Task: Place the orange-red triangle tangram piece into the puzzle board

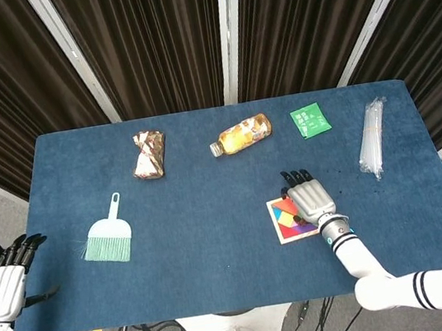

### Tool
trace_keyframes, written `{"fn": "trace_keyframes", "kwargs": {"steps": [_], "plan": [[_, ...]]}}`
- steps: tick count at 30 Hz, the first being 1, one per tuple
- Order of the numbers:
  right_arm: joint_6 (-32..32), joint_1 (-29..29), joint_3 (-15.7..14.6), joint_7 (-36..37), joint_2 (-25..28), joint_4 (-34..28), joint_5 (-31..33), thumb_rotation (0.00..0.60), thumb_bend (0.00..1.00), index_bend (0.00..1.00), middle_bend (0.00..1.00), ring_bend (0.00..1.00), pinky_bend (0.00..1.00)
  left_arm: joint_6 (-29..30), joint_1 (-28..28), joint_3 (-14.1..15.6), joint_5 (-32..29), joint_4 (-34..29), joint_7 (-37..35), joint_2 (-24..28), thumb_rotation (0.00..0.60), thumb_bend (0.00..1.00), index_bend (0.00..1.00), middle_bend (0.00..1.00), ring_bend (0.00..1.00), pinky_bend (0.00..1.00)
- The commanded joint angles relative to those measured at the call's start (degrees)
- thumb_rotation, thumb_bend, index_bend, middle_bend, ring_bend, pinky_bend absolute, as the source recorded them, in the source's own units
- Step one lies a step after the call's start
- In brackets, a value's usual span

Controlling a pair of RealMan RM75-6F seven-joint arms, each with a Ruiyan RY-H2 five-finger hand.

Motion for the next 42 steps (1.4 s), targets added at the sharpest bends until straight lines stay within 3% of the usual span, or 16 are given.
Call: {"fn": "trace_keyframes", "kwargs": {"steps": [1,14,25,42], "plan": [[0.4,0.1,0.0,-0.4,-0.2,-0.3,0.5,0.600,0.23,0.55,0.00,0.00,0.00,0.0,0.0,0.0,0.0,0.1,-0.1,0.0,0.600,0.00,0.16,0.12,0.05,0.17],[1.7,0.3,-0.3,-2.4,-1.0,0.0,1.9,0.600,0.23,0.55,0.00,0.00,0.00,-0.3,0.1,0.1,-0.2,0.5,-0.7,-0.1,0.600,0.00,0.16,0.12,0.05,0.17],[1.0,0.4,-0.3,-2.2,-0.5,-0.4,2.2,0.600,0.20,0.43,0.00,0.00,0.00,-0.3,0.0,0.0,-0.2,0.4,-0.5,-0.1,0.600,0.00,0.16,0.12,0.05,0.17],[0.7,0.6,-0.1,-1.4,-0.2,-0.7,1.5,0.600,0.18,0.36,0.00,0.00,0.00,-0.3,0.1,0.0,-0.3,0.3,-0.6,0.1,0.600,0.00,0.16,0.12,0.05,0.17]]}}
